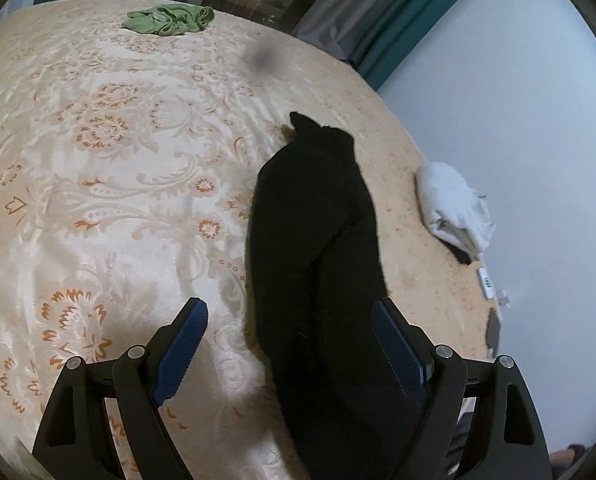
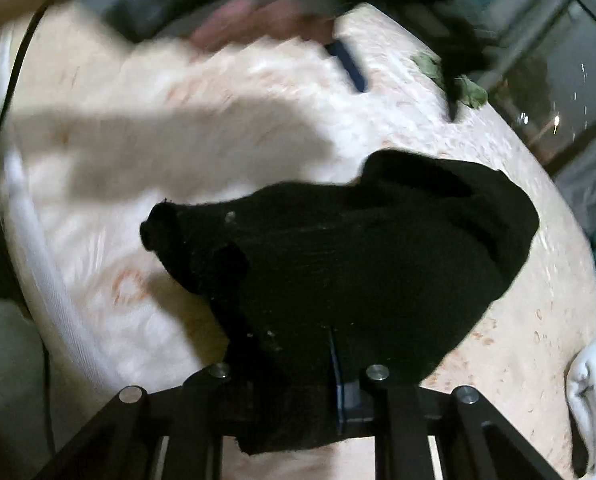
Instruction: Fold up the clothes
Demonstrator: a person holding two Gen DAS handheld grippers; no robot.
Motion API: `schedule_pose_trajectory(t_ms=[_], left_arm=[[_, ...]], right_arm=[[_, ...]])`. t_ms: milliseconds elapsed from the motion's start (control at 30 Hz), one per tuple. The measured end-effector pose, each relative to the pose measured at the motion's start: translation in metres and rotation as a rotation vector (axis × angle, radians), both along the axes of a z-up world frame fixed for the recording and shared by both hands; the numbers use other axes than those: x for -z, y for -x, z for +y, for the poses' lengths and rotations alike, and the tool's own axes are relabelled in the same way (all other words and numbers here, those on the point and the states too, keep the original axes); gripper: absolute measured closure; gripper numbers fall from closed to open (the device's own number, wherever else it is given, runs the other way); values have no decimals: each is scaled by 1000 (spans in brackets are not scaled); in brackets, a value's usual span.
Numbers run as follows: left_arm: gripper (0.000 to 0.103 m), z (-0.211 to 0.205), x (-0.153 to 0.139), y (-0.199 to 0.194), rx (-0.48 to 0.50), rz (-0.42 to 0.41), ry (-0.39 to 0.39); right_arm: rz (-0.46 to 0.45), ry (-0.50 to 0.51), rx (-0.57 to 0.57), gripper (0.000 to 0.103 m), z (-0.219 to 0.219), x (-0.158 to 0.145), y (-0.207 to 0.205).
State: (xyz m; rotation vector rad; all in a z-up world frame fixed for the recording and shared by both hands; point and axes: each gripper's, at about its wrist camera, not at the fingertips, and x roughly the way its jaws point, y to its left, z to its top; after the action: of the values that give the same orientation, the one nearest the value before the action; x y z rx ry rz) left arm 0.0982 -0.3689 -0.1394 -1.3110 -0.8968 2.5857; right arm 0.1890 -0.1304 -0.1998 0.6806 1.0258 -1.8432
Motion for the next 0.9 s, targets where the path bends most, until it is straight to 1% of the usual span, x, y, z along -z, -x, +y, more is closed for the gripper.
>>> schedule_pose_trajectory(t_ms=[133,200,267,400,533,600,667,700,733,800,867,900], left_arm=[[17,-11,-2,-5,1,28,-91],[17,-16,-3,-8,-12,40,-104],[17,-20,-4,-10,-29,44,-111],[17,-24,-2,-9,-41,34,-126],[17,-20,6,-2,-28,1,-104],[17,-16,11,3,-18,-22,-82],[17,-14,16,7,-11,-44,-65],[17,-13,19,10,-6,-55,-57],[17,-11,22,12,-1,-65,-48],[17,-10,28,15,7,-85,-27],[17,-10,32,16,7,-99,-12],[17,-10,33,16,5,-100,-13]], right_arm=[[-78,77,44,84,-2,-44,37],[-122,111,77,84,-7,-62,65],[-152,120,99,83,-14,-66,87],[-196,110,155,81,-36,-53,140],[-193,92,218,78,-56,-33,184],[-207,63,252,77,-65,-13,207],[-247,34,270,73,-74,10,226],[-263,34,273,71,-77,18,233],[-280,36,276,66,-80,25,238],[-327,50,283,62,-82,23,246],[-347,52,279,57,-80,12,247],[-353,67,294,47,-71,0,242]])
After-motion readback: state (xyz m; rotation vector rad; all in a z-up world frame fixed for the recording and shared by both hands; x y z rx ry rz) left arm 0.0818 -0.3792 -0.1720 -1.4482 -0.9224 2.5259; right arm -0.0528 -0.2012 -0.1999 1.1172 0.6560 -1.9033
